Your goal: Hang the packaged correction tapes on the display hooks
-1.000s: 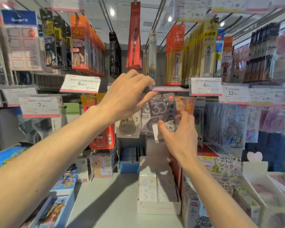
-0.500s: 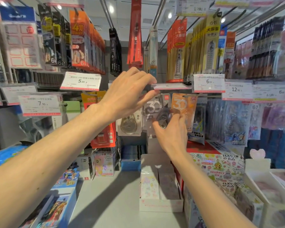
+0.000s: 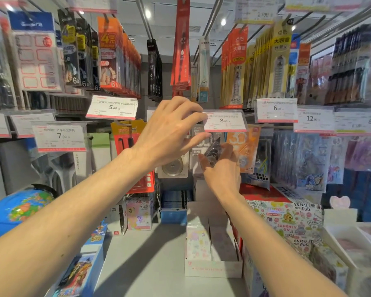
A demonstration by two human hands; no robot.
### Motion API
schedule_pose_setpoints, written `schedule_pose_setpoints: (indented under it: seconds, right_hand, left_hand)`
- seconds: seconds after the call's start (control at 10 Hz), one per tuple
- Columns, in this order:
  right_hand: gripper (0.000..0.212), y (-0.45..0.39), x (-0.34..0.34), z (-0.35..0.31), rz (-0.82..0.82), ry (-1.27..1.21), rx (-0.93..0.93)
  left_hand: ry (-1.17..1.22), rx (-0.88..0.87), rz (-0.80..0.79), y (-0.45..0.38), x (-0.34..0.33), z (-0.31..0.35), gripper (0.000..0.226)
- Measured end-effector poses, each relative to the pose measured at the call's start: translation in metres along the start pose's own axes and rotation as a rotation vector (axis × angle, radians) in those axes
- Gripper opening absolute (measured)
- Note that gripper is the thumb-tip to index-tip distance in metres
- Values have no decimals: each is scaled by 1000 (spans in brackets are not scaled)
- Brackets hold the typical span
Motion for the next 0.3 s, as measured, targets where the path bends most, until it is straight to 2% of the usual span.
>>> schedule_pose_setpoints:
  seconds: [0.1,0.2,0.3]
  right_hand:
    - [64,0,-2,6,-19,59,5]
    - [46,5,5,6,-46,177,50]
    - [55,10,21,4,42,186,124]
  left_hand:
    - [-4,66,6,10,-3,-2,48]
    - [5,145,15,21,0,-6,52]
    - [57,239,87,38,7,-8,49]
Point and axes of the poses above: each hand's wrist, its own y-axis away from the middle knuckle, its own x-axis out of the back of the hand, z = x × y, the point moved 10 cm from there along -y, towards the middle knuckle, and after that the axes turned 14 degrees about z, right-handed, at the moved point
